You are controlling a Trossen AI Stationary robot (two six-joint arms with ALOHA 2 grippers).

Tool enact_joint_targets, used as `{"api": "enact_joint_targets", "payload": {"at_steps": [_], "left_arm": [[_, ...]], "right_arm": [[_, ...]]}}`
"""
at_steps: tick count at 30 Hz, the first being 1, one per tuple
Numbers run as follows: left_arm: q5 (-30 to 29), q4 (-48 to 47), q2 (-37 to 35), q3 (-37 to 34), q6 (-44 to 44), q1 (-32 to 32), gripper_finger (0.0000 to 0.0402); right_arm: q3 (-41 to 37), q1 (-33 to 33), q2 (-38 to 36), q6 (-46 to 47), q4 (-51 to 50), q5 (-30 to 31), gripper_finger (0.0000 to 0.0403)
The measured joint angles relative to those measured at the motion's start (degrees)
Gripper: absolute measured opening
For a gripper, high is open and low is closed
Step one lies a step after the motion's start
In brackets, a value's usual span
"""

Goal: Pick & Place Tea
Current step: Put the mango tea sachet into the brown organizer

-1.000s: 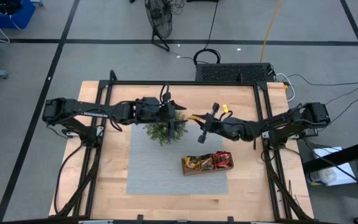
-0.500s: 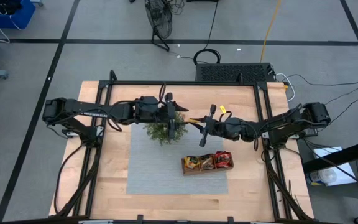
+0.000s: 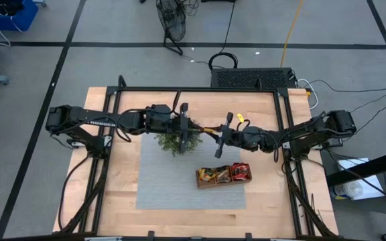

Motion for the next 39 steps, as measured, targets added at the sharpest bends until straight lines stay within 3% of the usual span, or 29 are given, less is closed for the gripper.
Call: {"api": "enact_joint_targets", "payload": {"at_steps": [3,6,13,19,24,29,39], "left_arm": [[0.07,-0.02,0.0,0.0,0.3,0.02,0.0012],[-1.96,-0.06,0.0,0.0,0.88,-0.33,0.0006],[-16.44,-5.12,-4.64,0.13,3.38,-4.47,0.0003],[-17.12,-12.78,-5.53,0.04,-3.71,-11.73,0.0002],[-21.34,-13.56,-0.21,-0.02,-10.19,-20.73,0.0001],[-24.36,-6.52,7.75,0.04,-14.1,-26.83,0.0001],[-29.91,2.22,20.93,0.02,-21.2,-24.96,0.0]], "right_arm": [[0.0,0.0,0.0,0.02,0.0,0.0,0.0013],[0.02,0.13,0.0,0.15,-0.54,0.04,0.0016],[0.04,0.44,0.0,3.54,-6.04,-0.11,0.0085],[0.02,0.44,-0.13,5.54,-9.57,-0.07,0.0115],[0.02,0.66,-2.39,5.61,-14.92,0.01,0.0118],[0.02,2.02,-9.09,4.36,-19.76,0.06,0.0111],[0.02,7.01,-21.2,3.39,-23.39,0.07,0.0106]]}}
